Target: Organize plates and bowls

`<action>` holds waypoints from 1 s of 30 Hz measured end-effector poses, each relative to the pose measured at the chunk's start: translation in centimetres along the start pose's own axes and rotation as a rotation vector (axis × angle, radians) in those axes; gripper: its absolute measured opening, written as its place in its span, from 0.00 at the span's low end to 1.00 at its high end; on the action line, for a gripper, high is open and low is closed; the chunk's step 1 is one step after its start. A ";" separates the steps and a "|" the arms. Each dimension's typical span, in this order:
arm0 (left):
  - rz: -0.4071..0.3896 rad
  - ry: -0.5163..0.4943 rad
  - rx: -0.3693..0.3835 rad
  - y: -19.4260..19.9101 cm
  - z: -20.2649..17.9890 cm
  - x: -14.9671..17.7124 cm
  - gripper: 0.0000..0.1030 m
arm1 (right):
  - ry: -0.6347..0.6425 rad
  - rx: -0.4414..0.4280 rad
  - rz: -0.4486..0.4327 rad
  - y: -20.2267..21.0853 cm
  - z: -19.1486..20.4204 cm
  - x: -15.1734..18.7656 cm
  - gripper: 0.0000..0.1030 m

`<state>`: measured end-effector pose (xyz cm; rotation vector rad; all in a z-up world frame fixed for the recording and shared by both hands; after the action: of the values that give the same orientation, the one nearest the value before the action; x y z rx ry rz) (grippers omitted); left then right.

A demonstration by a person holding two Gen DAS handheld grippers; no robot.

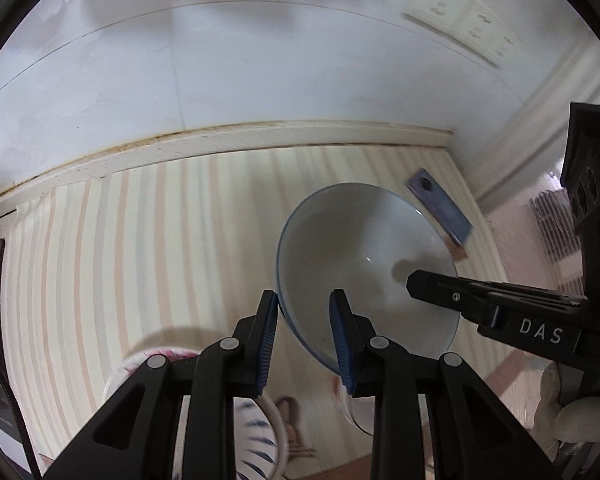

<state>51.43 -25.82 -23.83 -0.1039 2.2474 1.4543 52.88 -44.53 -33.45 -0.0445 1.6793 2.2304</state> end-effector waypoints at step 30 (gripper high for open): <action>0.196 -0.099 0.014 -7.2 -5.5 8.9 0.24 | -0.126 0.029 0.092 -2.9 -9.1 9.8 0.16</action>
<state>43.80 -32.22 -31.70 0.1939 2.2377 1.5059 42.84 -49.86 -41.07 0.1802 1.6761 2.2236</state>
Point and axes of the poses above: each gripper's, at about its wrist camera, not at the fingertips, and y roughly against the way its jaws point, z to its left, x to its underside, the point moved 7 cm from there along -y, roughly the way its jaws point, and after that the axes turned 8 degrees about x, right-handed, at the moved point
